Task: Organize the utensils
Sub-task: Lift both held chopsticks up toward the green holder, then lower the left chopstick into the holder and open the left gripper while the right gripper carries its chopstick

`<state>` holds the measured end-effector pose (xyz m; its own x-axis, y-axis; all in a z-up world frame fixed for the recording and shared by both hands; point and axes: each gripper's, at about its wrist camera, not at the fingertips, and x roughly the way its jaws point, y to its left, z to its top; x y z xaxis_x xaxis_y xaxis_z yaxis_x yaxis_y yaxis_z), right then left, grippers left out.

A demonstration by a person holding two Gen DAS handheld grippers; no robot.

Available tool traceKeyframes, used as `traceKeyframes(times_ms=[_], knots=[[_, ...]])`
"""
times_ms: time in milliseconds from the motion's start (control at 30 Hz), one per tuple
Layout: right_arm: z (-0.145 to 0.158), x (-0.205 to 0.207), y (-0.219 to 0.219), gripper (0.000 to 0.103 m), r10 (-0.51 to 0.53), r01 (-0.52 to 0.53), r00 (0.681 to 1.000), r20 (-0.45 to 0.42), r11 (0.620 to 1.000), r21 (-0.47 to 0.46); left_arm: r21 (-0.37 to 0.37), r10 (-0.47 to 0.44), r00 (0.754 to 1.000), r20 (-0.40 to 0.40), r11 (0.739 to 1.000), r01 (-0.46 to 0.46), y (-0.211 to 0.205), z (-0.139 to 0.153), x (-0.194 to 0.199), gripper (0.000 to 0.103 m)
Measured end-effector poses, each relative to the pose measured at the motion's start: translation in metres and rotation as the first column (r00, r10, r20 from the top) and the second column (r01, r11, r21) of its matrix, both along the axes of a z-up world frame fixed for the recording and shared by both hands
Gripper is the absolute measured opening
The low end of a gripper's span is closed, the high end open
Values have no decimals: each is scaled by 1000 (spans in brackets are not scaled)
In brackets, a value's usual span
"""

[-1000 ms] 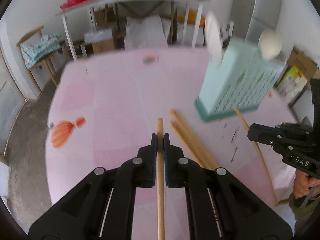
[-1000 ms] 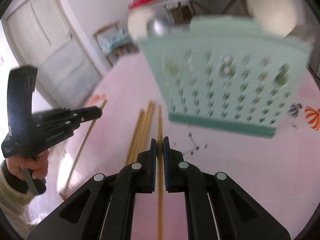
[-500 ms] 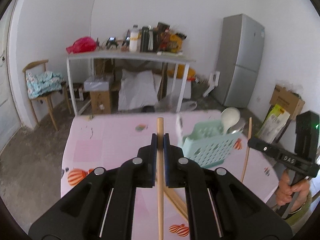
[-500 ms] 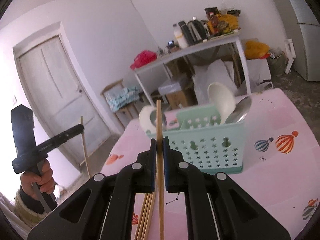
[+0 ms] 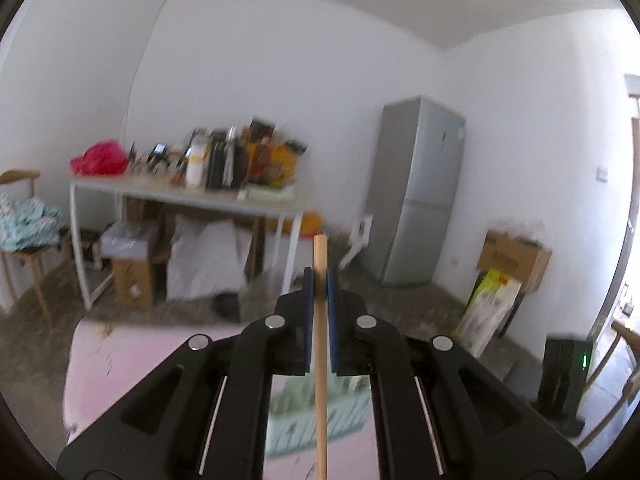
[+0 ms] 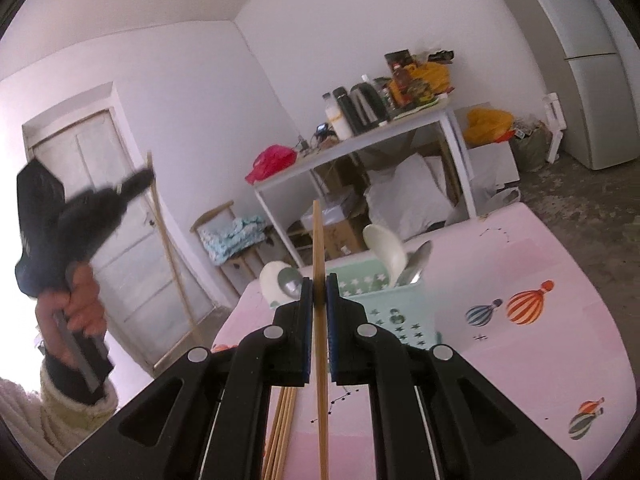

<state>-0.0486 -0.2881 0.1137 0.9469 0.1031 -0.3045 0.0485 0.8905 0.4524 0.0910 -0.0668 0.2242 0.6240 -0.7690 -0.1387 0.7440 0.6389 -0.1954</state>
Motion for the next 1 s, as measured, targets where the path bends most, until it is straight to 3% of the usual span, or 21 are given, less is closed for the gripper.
traceKeyframes(times_ms=[133,300,533,700,933,1000], knots=[[3,-7,-8,7,-18,17,1000,12,1000,3,-103,1,1000,16,995,0,-26,14,15,5],[1,-7,-11,7,-17,16,1000,15,1000,16,-132,57,998,6,990,-56,-64,3,39,5],[-2,-4,-9,7,-11,11,1000,4,1000,19,-53,131,990,-53,990,-133,-100,-48,76,5],[-4,-6,-12,7,-22,22,1000,-1,1000,20,11,143,985,-96,990,-142,-95,-77,79,5],[1,-9,-13,7,-38,38,999,9,999,12,67,127,989,-71,990,-123,-75,-85,59,6],[4,-9,-14,7,-43,43,999,13,999,8,82,126,990,-62,989,-121,-68,-85,50,10]])
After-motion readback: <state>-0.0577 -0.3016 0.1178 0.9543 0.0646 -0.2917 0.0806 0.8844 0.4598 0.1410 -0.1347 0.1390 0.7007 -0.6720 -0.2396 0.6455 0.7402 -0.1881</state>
